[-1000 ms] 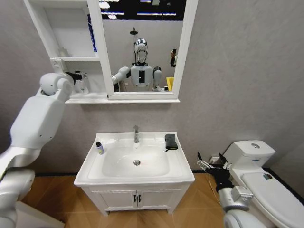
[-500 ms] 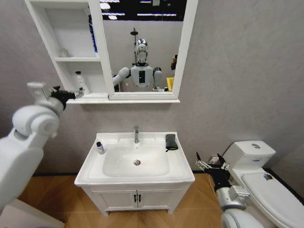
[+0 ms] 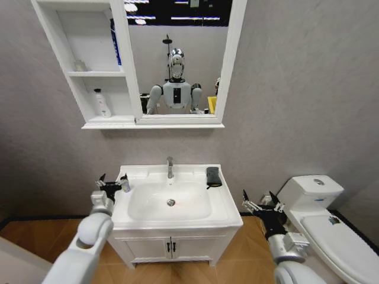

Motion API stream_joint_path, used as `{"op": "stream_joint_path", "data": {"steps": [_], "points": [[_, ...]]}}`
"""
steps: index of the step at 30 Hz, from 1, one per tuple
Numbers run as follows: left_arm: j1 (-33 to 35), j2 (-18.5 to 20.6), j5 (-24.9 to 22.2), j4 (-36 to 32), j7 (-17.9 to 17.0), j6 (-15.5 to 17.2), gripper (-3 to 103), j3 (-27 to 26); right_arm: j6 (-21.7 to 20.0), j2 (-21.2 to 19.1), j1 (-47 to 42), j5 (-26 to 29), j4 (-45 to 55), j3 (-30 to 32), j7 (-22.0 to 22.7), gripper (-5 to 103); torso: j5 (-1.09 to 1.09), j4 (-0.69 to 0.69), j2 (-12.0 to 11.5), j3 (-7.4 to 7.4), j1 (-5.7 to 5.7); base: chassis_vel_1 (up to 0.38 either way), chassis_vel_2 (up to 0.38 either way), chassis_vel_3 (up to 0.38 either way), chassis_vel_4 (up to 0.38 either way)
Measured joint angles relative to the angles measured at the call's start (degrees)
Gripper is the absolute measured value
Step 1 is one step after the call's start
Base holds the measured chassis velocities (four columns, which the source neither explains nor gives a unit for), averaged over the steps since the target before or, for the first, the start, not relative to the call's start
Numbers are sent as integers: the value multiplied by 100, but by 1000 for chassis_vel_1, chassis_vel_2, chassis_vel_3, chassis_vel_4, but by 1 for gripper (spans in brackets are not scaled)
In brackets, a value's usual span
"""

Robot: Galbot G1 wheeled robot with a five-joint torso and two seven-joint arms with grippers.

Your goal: Move facial cleanser and shampoo from washbasin to cabinet, then wipe washbasin with towel.

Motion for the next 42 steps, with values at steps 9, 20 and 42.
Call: {"op": "stream_joint_path", "data": {"steps": [9,20,42], "points": [[-730,-357,273,1279,-202,-59,100,370,60,30,-86,15,26,107,27,100,0,-1,0,0,0,0,0,0,0],[-1444,-616,458,2341,-403,20,100,429,194,52,-197,117,-85,226,33,100,0,1,-1,0,1,0,0,0,0],[-1903,-841,-231,3035,-525,99,100,381,266,98,-351,108,0,212,108,100,0,0,-1,0,1,0,0,0,0]]}}
